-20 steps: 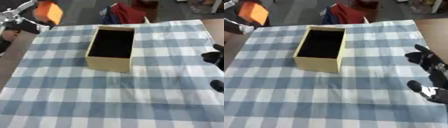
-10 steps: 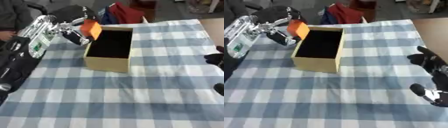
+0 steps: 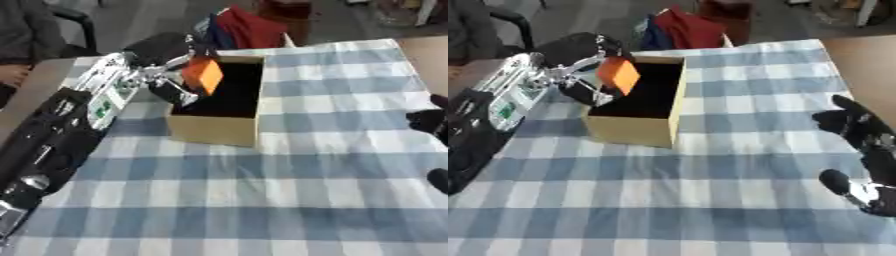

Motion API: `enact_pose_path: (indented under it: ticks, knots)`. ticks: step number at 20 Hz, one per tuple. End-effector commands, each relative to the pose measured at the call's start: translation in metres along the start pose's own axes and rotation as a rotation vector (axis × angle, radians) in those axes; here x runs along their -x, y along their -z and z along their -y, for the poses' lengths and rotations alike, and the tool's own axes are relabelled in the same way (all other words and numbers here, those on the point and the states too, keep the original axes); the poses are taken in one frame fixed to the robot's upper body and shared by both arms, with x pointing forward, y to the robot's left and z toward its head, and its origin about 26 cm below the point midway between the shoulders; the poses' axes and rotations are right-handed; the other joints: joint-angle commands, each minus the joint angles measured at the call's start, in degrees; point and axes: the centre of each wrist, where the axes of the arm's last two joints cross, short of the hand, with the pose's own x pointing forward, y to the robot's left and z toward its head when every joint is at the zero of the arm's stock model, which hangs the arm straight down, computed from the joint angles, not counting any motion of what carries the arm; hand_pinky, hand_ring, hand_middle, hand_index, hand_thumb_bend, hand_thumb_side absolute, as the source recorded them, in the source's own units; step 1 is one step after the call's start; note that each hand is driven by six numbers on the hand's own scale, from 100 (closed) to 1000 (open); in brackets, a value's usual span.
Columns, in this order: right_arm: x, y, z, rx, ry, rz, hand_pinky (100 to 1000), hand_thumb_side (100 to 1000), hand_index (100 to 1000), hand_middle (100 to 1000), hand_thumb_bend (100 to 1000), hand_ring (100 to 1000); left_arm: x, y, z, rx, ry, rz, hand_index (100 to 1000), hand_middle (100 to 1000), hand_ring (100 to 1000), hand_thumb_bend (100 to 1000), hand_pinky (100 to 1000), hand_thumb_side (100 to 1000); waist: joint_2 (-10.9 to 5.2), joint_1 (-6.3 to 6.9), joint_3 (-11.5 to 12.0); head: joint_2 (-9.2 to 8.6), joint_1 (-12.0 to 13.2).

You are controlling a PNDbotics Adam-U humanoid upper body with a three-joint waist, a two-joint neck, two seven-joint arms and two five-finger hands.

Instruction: Pick up objects on the table and place them in the box.

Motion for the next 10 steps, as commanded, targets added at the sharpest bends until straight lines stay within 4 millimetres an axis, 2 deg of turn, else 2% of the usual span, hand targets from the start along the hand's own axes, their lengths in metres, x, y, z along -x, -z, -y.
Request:
enact_pose_path:
  ticks: [1, 6, 7, 8, 10]
  knots:
    - [-0.009, 0.008, 0.005, 0.0, -0.023, 0.036, 871, 555, 1000, 769, 639, 870, 0.003, -0.004, -0.009, 0.015, 0.056, -0.017, 897, 824, 829, 326, 833, 140, -0.95, -0.23, 0.12, -0.52, 0.18]
    - [-0.009, 0.007, 0.005, 0.005, -0.023, 0.035, 871, 554, 1000, 769, 639, 870, 0.005, -0.006, -0.004, 0.046, 0.088, -0.054, 902, 836, 839, 348, 837, 139, -1.03, -0.37, -0.02, -0.6, -0.04]
    - [-0.009, 0.007, 0.005, 0.005, -0.023, 0.035, 871, 551, 1000, 769, 641, 870, 0.006, -0.006, -0.004, 0.046, 0.089, -0.056, 934, 906, 889, 400, 873, 380, -1.03, -0.38, 0.03, -0.61, -0.05]
    - [-0.009, 0.007, 0.005, 0.005, -0.025, 0.034, 871, 552, 1000, 769, 641, 870, 0.007, -0.009, -0.006, 0.031, 0.085, -0.066, 940, 914, 893, 408, 876, 439, -1.01, -0.44, 0.34, -0.64, -0.19]
    - [-0.009, 0.007, 0.006, 0.007, -0.028, 0.033, 871, 551, 1000, 769, 642, 870, 0.008, -0.016, -0.013, -0.021, 0.072, -0.073, 941, 918, 897, 388, 881, 483, -0.96, -0.49, 0.58, -0.8, -0.47]
